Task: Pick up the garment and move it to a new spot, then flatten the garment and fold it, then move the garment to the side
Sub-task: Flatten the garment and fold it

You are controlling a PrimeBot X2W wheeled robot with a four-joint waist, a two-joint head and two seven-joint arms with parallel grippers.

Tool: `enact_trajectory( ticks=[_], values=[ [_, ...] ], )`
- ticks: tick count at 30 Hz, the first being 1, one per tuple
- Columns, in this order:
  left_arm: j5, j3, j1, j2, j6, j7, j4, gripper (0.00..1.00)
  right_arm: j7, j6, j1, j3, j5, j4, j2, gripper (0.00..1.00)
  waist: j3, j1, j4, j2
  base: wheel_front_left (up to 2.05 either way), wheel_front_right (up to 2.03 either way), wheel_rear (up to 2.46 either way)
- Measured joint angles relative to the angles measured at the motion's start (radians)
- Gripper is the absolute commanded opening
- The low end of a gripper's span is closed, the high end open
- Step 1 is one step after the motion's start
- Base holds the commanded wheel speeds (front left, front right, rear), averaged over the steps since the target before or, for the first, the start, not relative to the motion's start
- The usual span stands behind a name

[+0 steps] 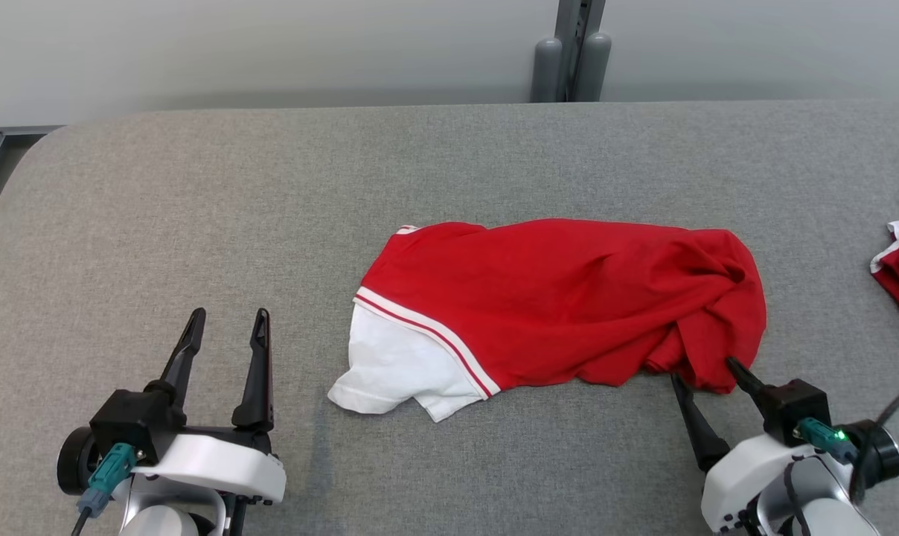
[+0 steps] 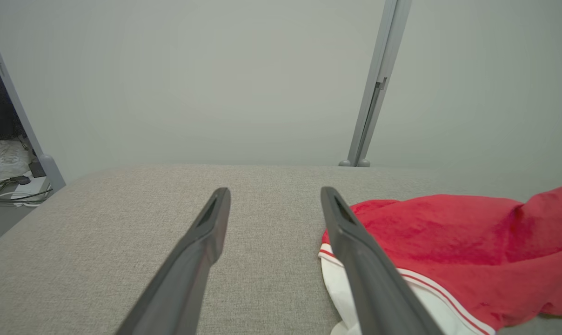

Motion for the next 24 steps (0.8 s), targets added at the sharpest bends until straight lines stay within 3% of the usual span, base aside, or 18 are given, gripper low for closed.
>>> enact_trajectory(
  ticks=[1, 3, 4, 5, 11, 24],
  values=[
    [0.000, -0.001, -0.003, -0.001, -0.001, -0.001, 0.002, 1.00, -0.006, 0.000, -0.015, 0.002, -0.002, 0.023, 0.002, 1.00, 0.002, 0.0000, 0.001, 0.0000, 0.00, 0.00, 0.00],
    [-0.001, -0.001, -0.013, -0.002, -0.004, -0.002, 0.006, 1.00, -0.020, 0.000, -0.042, 0.000, -0.005, 0.067, 0.004, 0.43, 0.005, 0.0000, 0.001, 0.0000, 0.00, 0.00, 0.00],
    [-0.001, -0.001, -0.013, -0.002, -0.004, -0.002, 0.006, 1.00, -0.020, 0.000, -0.042, 0.000, -0.005, 0.067, 0.004, 0.26, 0.005, 0.0000, 0.001, 0.0000, 0.00, 0.00, 0.00],
    [-0.001, -0.002, -0.018, -0.004, -0.006, -0.002, 0.008, 1.00, -0.025, 0.000, -0.054, -0.001, -0.003, 0.089, 0.006, 0.00, 0.007, 0.0000, 0.002, 0.0000, 0.00, 0.00, 0.00],
    [-0.001, -0.002, -0.021, -0.008, -0.013, -0.010, 0.017, 1.00, -0.068, 0.000, -0.093, -0.028, 0.016, 0.130, 0.000, 0.00, 0.015, 0.0000, 0.007, 0.0000, 0.00, 0.00, 0.00],
    [-0.001, -0.004, -0.046, -0.014, -0.017, -0.019, 0.018, 1.00, -0.037, 0.000, -0.093, -0.230, 0.025, -0.048, -0.079, 0.00, 0.042, 0.0000, 0.005, 0.0000, 0.00, 0.00, 0.00]
  ],
)
